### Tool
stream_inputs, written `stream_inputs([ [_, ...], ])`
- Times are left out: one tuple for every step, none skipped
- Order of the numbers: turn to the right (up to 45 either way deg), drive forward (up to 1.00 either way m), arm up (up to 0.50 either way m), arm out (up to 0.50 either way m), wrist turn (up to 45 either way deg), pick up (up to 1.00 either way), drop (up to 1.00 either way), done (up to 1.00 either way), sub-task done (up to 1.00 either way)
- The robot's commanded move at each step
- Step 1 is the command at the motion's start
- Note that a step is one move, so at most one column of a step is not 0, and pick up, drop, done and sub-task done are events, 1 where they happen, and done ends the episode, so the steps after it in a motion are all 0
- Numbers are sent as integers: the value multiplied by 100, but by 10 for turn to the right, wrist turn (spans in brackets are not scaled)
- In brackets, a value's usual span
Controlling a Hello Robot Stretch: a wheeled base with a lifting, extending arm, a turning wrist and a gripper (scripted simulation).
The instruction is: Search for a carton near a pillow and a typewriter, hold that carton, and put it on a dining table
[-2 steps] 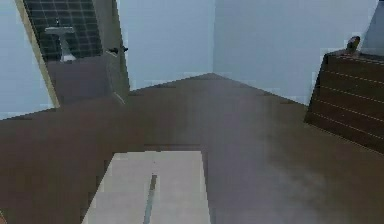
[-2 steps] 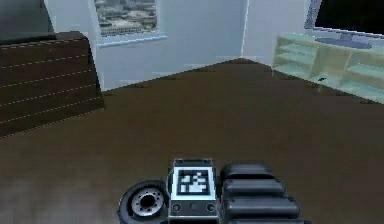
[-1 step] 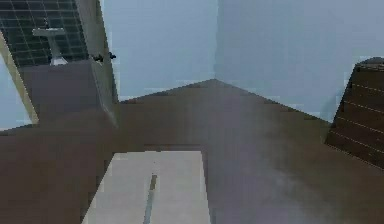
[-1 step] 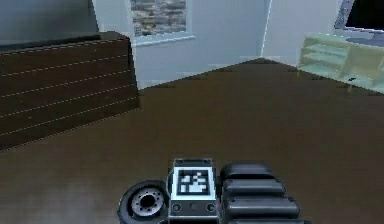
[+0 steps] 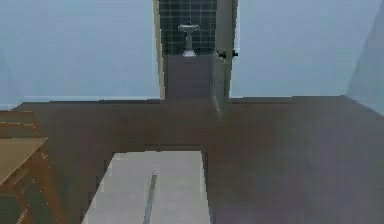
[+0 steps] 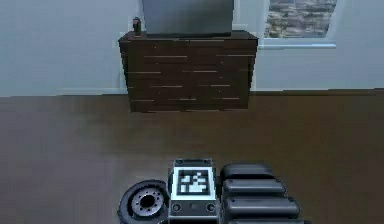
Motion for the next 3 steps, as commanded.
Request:
stream_inputs([
  [0,100,0,0,0,0,0,0,0],
  [0,100,0,0,0,0,0,0,0],
  [-30,0,0,0,0,0,0,0,0],
])
